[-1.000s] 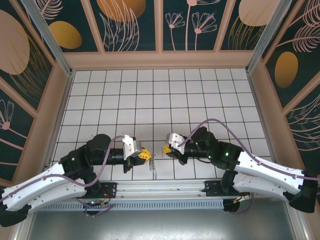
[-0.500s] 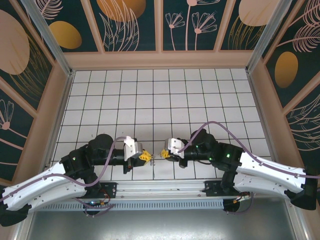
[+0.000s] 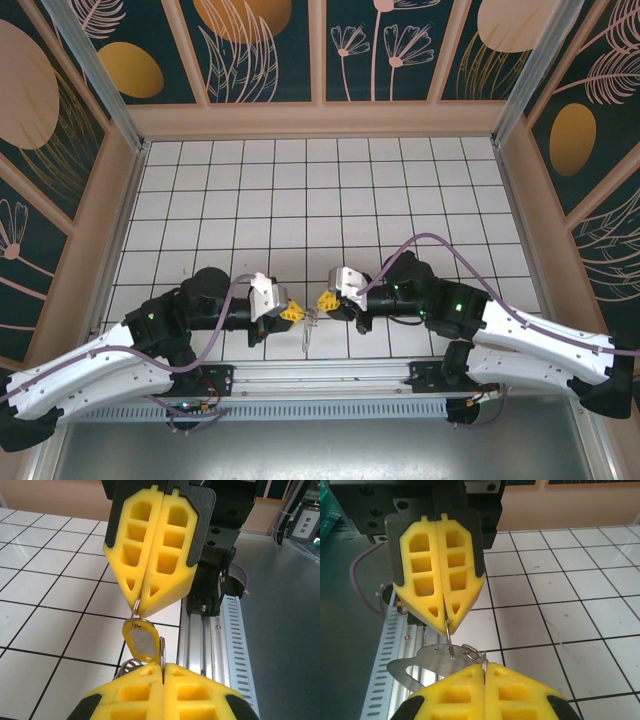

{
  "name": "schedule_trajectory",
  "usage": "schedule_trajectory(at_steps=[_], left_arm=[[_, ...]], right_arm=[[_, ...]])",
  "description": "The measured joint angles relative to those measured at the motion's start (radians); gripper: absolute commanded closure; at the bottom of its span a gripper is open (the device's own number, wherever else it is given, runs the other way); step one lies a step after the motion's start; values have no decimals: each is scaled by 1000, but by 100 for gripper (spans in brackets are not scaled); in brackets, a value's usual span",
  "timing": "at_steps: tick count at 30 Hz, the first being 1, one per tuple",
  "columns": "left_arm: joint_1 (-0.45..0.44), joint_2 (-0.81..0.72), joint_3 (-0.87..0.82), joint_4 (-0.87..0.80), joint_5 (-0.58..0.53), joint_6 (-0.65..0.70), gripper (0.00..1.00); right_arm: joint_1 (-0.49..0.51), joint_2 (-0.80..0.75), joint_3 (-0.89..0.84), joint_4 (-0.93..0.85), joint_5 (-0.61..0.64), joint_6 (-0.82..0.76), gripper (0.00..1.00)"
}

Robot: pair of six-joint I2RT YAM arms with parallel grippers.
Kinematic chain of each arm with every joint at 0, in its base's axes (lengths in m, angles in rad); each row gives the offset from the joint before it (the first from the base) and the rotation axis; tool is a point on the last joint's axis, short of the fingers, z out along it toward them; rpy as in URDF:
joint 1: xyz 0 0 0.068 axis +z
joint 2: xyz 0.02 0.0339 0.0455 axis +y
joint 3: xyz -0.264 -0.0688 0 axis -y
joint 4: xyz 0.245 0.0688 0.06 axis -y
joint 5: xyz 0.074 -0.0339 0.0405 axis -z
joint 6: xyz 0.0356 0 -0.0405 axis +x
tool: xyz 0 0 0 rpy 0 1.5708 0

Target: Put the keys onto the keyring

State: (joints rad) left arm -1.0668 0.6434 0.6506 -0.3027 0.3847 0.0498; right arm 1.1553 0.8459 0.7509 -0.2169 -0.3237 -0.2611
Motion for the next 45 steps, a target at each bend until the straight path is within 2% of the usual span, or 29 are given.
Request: schedule_trajectory(at_steps=[45], left_arm=[[0,-22,-18,-1,-26,0,100]], right_arm=[[16,37,11,-11,-59,10,100]])
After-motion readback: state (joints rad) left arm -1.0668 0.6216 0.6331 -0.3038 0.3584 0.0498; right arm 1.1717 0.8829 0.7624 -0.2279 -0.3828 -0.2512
